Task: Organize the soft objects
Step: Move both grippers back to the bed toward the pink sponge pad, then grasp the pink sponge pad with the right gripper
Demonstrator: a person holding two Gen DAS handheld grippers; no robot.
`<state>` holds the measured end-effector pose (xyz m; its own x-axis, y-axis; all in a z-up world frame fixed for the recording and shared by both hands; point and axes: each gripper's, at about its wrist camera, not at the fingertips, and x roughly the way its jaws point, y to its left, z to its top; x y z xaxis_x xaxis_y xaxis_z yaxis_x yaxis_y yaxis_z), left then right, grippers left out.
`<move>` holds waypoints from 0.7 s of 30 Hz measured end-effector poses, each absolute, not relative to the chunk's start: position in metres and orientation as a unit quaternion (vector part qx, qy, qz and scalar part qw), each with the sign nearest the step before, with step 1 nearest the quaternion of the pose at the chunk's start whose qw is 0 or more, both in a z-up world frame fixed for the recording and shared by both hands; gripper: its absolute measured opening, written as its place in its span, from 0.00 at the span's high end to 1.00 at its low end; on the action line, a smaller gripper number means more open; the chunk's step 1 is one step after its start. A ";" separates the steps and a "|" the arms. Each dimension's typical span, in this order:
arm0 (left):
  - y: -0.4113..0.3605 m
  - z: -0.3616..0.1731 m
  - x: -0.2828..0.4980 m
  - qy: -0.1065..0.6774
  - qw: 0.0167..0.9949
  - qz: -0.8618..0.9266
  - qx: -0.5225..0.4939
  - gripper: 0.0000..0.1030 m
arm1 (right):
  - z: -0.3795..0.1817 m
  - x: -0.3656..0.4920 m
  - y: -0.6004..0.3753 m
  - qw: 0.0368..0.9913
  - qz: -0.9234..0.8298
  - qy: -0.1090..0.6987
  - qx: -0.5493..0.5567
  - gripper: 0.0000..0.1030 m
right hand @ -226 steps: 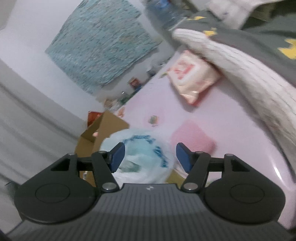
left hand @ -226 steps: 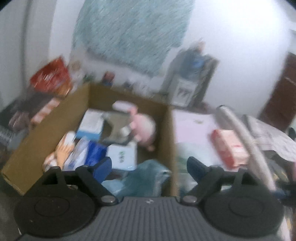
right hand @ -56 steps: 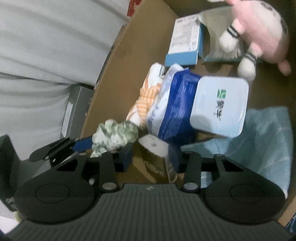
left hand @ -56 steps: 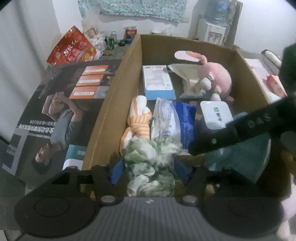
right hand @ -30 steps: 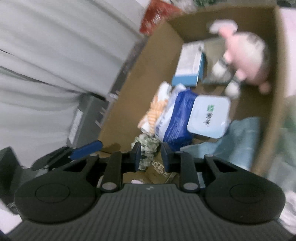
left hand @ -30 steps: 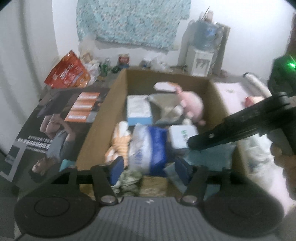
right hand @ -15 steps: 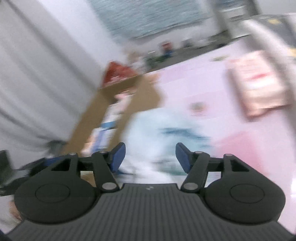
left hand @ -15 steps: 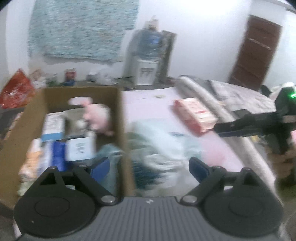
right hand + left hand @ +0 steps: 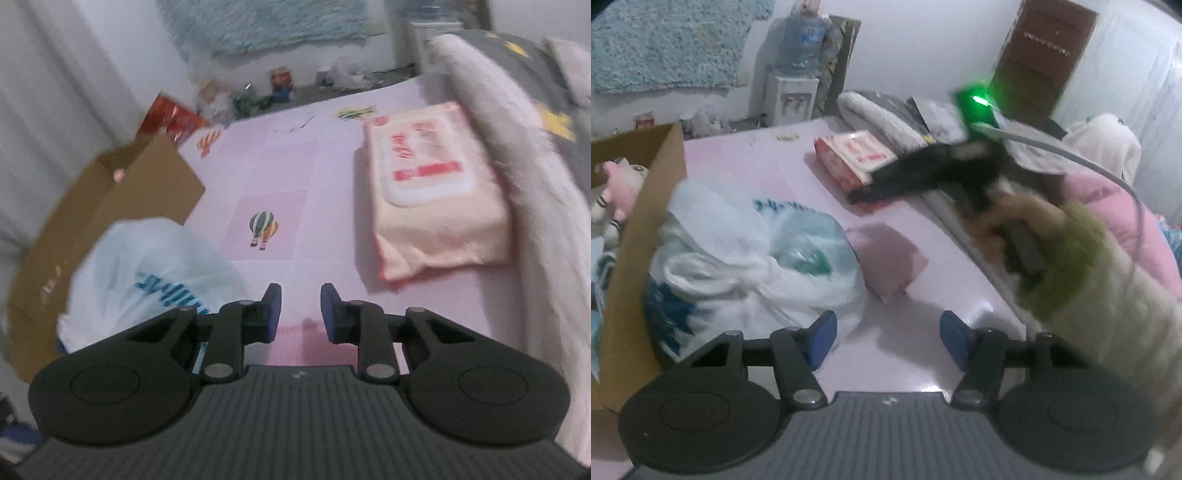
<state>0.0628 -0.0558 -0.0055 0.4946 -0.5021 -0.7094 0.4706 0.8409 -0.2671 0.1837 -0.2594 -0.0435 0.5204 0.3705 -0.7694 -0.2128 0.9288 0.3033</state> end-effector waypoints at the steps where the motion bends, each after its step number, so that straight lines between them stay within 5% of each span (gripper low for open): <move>1: -0.059 -0.009 0.062 0.419 0.863 -0.283 -0.016 0.43 | -0.051 0.188 -0.254 0.863 0.172 0.469 0.075 0.79; 13: -0.074 -0.038 0.055 0.453 0.837 -0.307 -0.008 0.44 | -0.084 0.108 -0.267 0.836 0.190 0.503 0.106 0.80; 21: -0.095 -0.069 0.061 0.494 0.807 -0.325 -0.011 0.34 | -0.072 0.042 -0.302 0.844 0.165 0.461 0.220 0.77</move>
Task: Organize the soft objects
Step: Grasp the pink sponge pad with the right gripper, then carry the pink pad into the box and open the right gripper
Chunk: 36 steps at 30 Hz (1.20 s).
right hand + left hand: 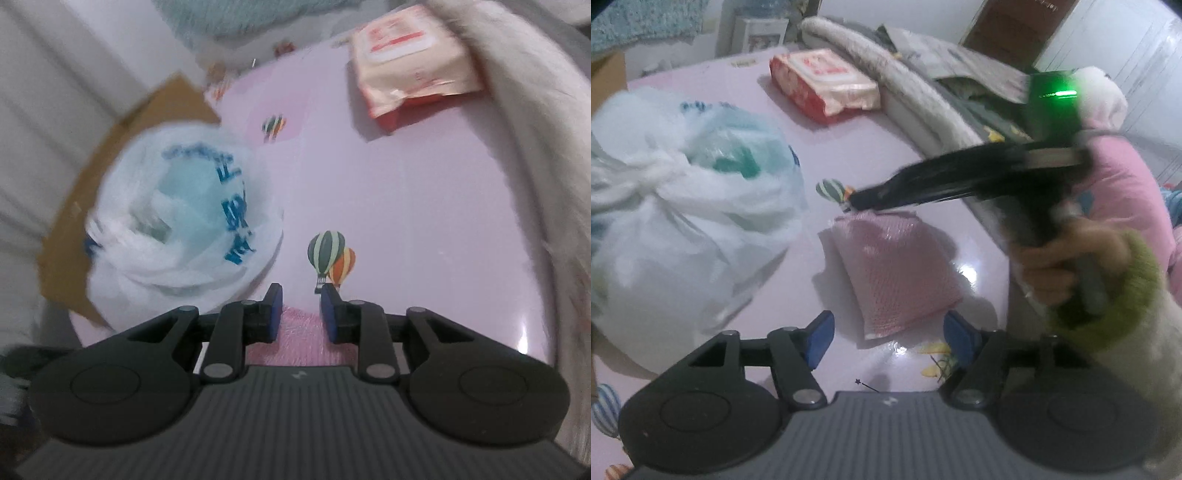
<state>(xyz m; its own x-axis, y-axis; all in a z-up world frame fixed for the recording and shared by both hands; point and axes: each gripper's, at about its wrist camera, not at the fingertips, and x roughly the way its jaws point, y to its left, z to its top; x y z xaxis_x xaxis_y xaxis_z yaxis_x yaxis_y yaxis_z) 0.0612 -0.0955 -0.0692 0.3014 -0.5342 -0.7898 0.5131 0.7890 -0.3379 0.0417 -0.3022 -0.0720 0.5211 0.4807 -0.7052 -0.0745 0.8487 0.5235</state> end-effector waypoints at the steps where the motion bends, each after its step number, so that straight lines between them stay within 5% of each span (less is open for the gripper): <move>1: -0.098 -0.073 0.064 0.497 0.805 -0.324 -0.010 0.33 | -0.068 0.034 -0.313 0.844 0.157 0.451 0.245 0.76; 8: -0.124 -0.093 0.080 0.518 0.788 -0.332 -0.001 0.27 | -0.066 -0.007 -0.337 0.827 0.107 0.462 0.301 0.45; 18: -0.142 -0.103 0.084 0.506 0.796 -0.334 0.015 0.18 | -0.095 -0.020 -0.322 0.794 0.127 0.469 0.365 0.46; 23: -0.140 -0.099 0.081 0.503 0.798 -0.333 0.011 0.18 | -0.094 -0.033 -0.331 0.786 0.125 0.454 0.401 0.64; 36: -0.095 -0.022 0.049 0.427 0.841 -0.331 -0.023 0.18 | -0.001 -0.042 -0.296 0.833 0.183 0.388 0.350 0.71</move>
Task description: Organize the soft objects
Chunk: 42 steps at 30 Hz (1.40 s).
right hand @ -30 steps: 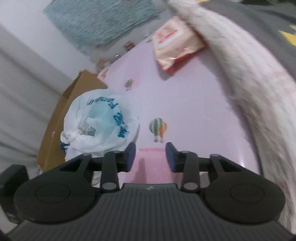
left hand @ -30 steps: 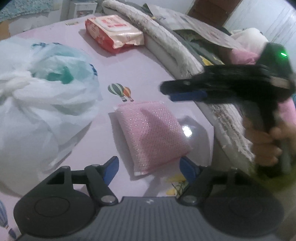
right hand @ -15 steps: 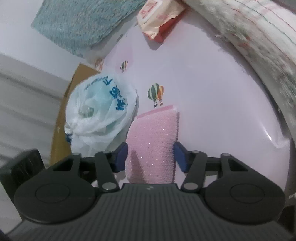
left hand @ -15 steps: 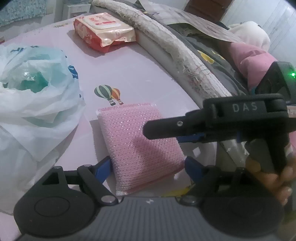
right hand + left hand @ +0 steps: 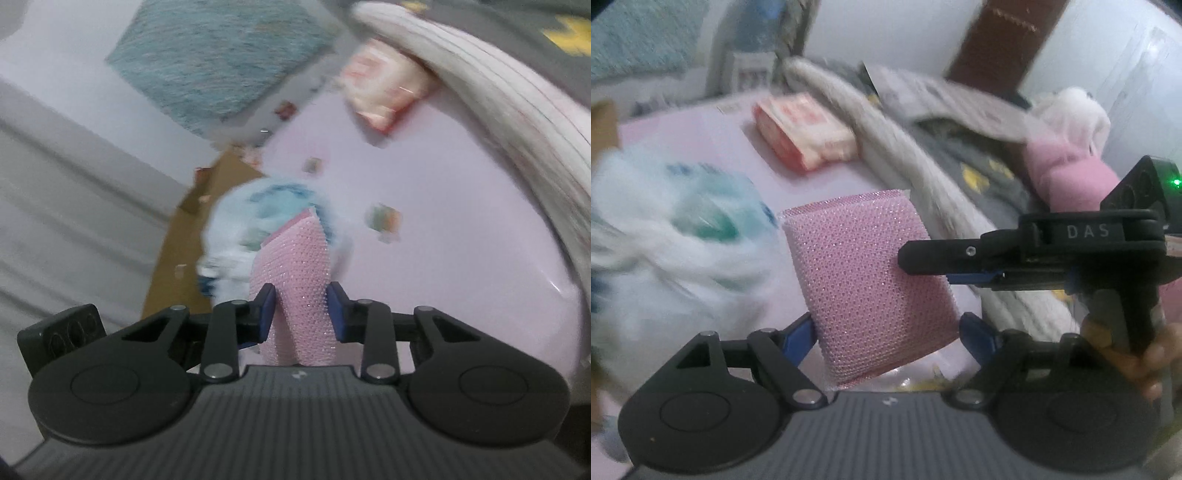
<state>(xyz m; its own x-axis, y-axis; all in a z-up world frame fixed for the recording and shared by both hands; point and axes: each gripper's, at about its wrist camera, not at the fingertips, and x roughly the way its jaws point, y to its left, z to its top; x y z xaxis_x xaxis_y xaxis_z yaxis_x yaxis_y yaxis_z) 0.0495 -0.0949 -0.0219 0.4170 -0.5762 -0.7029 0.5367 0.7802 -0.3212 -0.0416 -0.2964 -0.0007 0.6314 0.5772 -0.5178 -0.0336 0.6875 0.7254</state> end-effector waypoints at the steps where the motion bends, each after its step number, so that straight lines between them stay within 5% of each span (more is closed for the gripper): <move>1: -0.085 -0.012 0.048 0.416 0.850 -0.323 -0.027 0.18 | 0.010 -0.035 -0.286 0.837 0.198 0.383 0.338 0.71; 11: 0.058 0.060 0.049 0.364 0.912 -0.177 -0.072 0.18 | 0.068 0.066 -0.131 0.813 0.356 0.380 0.259 0.71; 22: 0.176 0.009 0.095 0.458 0.869 -0.107 -0.155 0.18 | 0.016 0.132 -0.006 0.763 0.376 0.493 0.183 0.68; 27: 0.190 -0.005 0.091 0.478 0.859 -0.106 -0.151 0.17 | 0.011 0.126 0.002 0.757 0.369 0.522 0.139 0.54; 37: 0.196 -0.004 0.076 0.457 0.871 -0.106 -0.144 0.16 | 0.037 0.148 -0.007 0.773 0.361 0.496 0.161 0.53; 42: 0.203 0.013 0.053 0.414 0.897 -0.073 -0.137 0.15 | 0.059 0.128 -0.038 0.775 0.404 0.411 0.258 0.51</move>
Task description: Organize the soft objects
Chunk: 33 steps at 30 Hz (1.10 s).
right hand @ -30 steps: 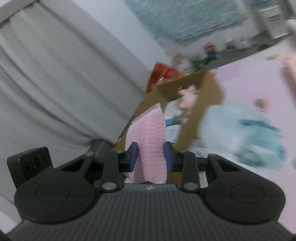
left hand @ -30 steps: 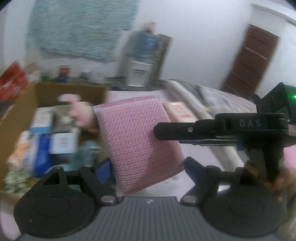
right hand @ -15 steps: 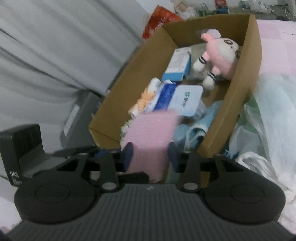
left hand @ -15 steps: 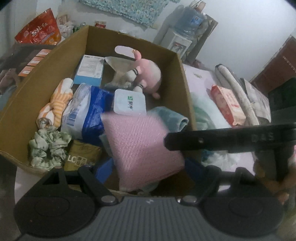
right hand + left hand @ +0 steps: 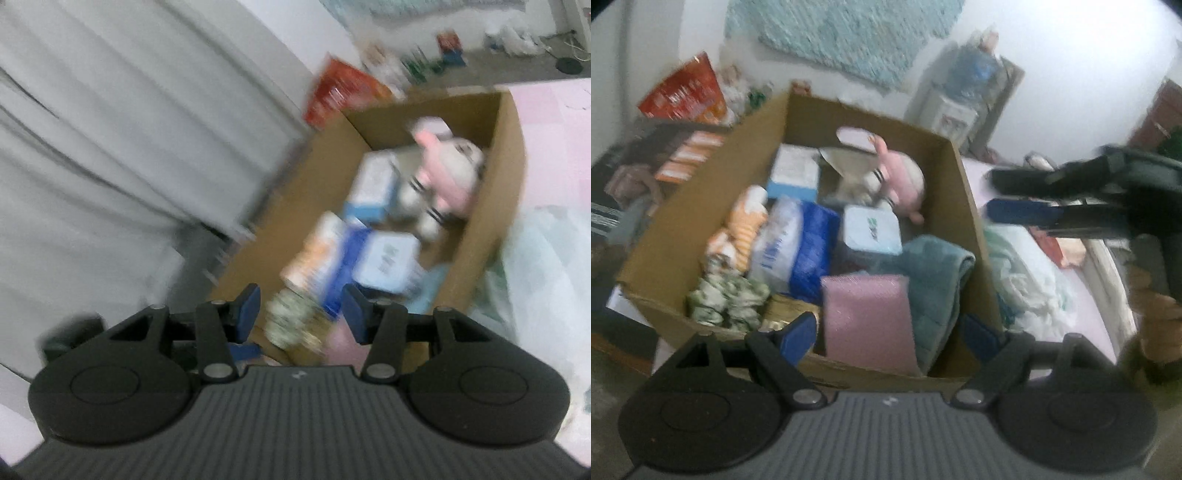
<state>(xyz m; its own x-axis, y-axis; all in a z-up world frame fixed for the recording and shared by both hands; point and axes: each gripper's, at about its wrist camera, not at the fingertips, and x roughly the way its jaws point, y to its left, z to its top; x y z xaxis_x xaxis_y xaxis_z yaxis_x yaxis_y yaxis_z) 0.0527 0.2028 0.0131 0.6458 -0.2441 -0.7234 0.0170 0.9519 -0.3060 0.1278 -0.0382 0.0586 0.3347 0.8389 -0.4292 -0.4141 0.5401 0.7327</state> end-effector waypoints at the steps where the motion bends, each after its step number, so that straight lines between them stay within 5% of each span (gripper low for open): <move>1: 0.205 0.016 0.048 0.406 0.900 -0.066 -0.142 0.15 | 0.064 0.120 -0.049 0.772 0.412 0.392 0.284 0.49; 7: 0.211 0.029 0.025 0.369 0.911 -0.049 -0.177 0.14 | 0.126 0.066 -0.112 0.698 0.497 0.267 0.440 0.30; 16: 0.200 0.040 0.008 0.348 0.919 -0.045 -0.180 0.14 | 0.211 -0.003 -0.125 0.676 0.539 0.209 0.458 0.25; 33: 0.167 0.044 -0.019 0.328 0.933 -0.052 -0.140 0.06 | 0.238 -0.075 -0.132 0.704 0.543 0.208 0.408 0.21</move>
